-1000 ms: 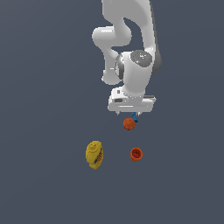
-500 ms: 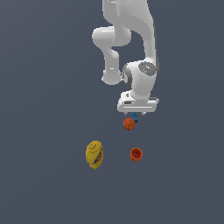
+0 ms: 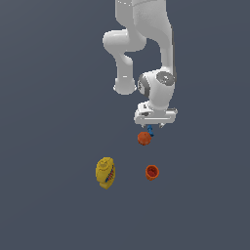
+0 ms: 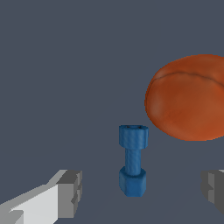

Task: Pick up a designated object from a clutter of objects.

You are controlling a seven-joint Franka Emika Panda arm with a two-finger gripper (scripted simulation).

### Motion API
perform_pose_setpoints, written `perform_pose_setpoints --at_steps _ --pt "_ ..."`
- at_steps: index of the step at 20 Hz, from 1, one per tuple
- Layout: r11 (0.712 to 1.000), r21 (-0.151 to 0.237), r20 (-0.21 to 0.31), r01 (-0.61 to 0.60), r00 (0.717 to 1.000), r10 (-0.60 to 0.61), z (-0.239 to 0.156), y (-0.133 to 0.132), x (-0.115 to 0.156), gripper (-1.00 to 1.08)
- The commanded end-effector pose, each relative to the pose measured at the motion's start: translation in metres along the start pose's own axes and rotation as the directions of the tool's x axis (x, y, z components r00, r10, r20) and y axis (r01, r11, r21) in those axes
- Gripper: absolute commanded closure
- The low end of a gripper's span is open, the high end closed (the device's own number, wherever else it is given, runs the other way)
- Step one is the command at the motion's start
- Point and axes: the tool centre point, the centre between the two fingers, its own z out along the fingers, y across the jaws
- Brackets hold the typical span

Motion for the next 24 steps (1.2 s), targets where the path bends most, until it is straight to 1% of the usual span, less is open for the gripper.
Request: perform_pose_setpoints --at_steps 1,7,18,24 --pt "1.000 0.001 -0.001 0.000 1.000 0.000 0.001 -0.001 -0.002 -0.92" --pt "1.000 0.001 0.000 0.000 1.000 0.000 0.006 0.000 -0.001 -0.92" --pt "1.000 0.001 -0.001 0.001 1.000 -0.001 0.045 -0.001 -0.002 -0.92" --pt "1.000 0.001 -0.001 0.001 1.000 -0.001 0.053 -0.001 -0.002 -0.92"
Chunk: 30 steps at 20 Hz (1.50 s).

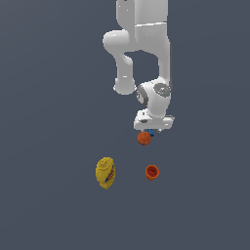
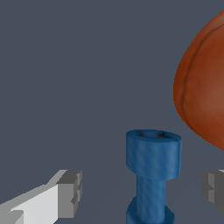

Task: Pick up a designated object from a clutter of objects.

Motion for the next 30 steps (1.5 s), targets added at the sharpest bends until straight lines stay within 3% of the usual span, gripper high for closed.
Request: perform_pose_setpoints --at_steps 1,3,4,19,30 --pt "1.000 0.000 -0.001 0.000 1.000 0.000 0.001 0.000 0.001 -0.92" --pt "1.000 0.000 -0.001 0.000 1.000 0.000 0.000 0.000 0.001 -0.92" --pt "1.000 0.000 -0.001 0.000 1.000 0.000 0.000 0.000 0.001 1.08" --pt "1.000 0.000 -0.002 -0.001 1.000 0.001 -0.006 0.004 0.004 1.08" --pt "1.000 0.001 -0.001 0.000 1.000 0.000 -0.057 0.040 0.029 1.08"
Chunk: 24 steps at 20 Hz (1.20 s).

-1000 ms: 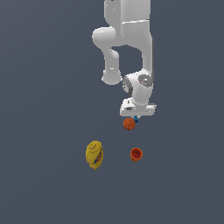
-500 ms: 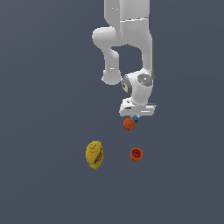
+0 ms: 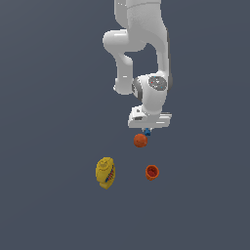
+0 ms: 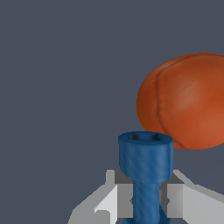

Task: Pick up a designated object from a clutter of objects.

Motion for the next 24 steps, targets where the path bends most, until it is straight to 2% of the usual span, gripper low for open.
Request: perform_pose_setpoints --at_steps 1,24 --pt "1.000 0.001 0.000 0.000 1.000 0.000 -0.017 0.012 0.008 1.08" --pt "1.000 0.005 0.000 0.001 1.000 -0.001 -0.210 0.145 0.107 1.08"
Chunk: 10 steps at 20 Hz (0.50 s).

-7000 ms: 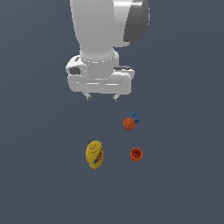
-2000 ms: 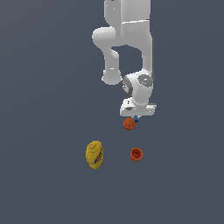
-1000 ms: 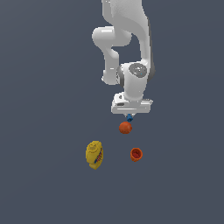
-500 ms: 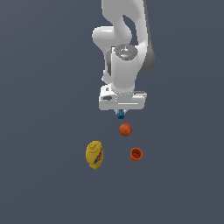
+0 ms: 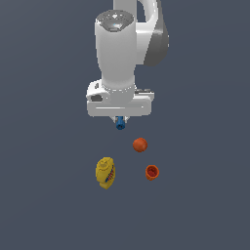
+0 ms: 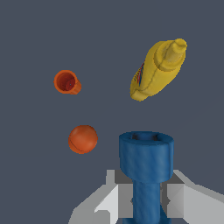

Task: Pick up a designated object from a clutter of objects.

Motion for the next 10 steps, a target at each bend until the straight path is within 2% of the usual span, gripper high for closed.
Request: perform_pose_setpoints --at_steps 1,10 --pt "1.000 -0.001 0.001 0.001 1.000 -0.001 -0.020 0.014 0.010 1.08" --pt "1.000 -0.002 0.001 0.000 1.000 0.000 -0.079 0.055 0.043 1.08"
